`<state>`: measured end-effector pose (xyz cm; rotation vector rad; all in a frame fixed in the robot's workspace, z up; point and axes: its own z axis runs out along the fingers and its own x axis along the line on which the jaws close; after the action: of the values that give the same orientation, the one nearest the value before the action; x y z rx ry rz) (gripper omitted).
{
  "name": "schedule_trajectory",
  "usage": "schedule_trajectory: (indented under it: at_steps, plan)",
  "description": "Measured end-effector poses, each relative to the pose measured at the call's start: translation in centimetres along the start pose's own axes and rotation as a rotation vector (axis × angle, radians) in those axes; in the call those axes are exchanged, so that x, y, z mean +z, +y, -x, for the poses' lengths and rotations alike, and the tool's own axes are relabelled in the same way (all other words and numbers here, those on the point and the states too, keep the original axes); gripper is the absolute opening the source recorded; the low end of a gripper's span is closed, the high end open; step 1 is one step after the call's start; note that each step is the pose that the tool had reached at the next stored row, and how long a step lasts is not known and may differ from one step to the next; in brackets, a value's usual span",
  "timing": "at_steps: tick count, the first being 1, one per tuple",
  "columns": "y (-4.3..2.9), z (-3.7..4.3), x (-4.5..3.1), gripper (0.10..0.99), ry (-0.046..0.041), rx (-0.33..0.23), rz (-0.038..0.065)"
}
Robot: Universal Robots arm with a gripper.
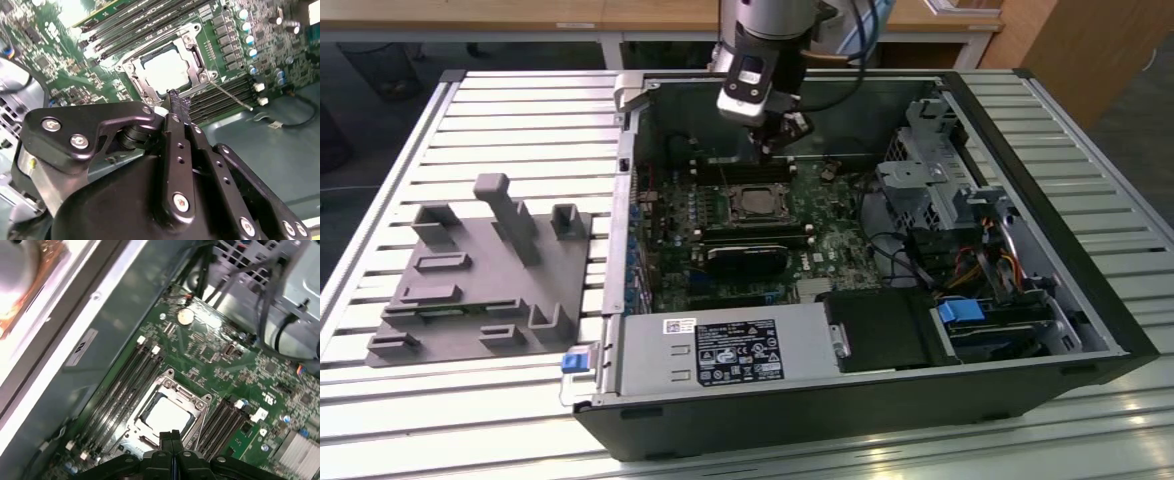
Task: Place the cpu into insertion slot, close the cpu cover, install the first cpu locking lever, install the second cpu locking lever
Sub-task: 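Install the first cpu locking lever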
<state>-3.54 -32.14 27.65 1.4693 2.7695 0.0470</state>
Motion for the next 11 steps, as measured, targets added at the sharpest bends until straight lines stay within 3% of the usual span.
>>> schedule_trajectory:
  at_steps: [11]
  plan:
    - [0.00,0.00,0.00,0.106,0.0054,-0.185,-0.002]
